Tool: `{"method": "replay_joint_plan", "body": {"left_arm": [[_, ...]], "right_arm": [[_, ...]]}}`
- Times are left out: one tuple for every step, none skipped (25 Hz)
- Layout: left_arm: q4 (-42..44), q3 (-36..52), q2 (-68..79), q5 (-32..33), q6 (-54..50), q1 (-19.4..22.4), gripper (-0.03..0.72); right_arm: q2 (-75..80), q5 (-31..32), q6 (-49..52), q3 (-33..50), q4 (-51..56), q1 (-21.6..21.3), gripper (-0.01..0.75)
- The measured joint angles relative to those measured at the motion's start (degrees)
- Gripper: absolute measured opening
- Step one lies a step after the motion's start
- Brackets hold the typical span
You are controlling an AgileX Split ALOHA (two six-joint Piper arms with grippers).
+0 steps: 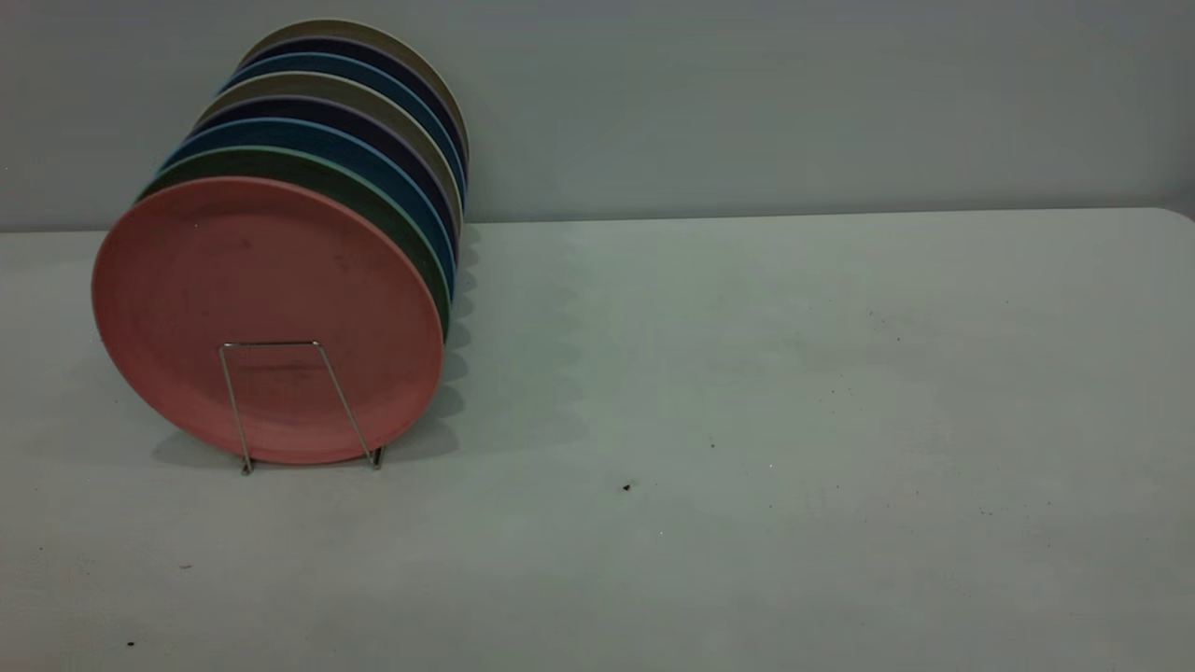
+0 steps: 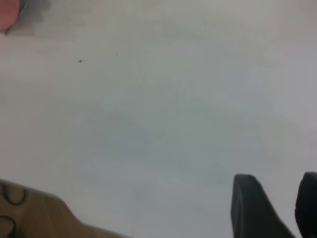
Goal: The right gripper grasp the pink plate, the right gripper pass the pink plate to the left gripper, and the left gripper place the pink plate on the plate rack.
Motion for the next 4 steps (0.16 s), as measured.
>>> {"method": "replay_joint_plan", "body": {"left_arm": [[0.0, 0.0, 0.0, 0.0, 0.0, 0.0, 0.446], [0.0, 0.0, 0.0, 0.0, 0.0, 0.0, 0.446], [0.0, 0.0, 0.0, 0.0, 0.0, 0.0, 0.446], [0.0, 0.0, 0.0, 0.0, 0.0, 0.0, 0.446]], "right_arm": [[0.0, 0.0, 0.0, 0.0, 0.0, 0.0, 0.237], [0.0, 0.0, 0.0, 0.0, 0.0, 0.0, 0.237], [0.0, 0.0, 0.0, 0.0, 0.0, 0.0, 0.237], [0.0, 0.0, 0.0, 0.0, 0.0, 0.0, 0.237]]}}
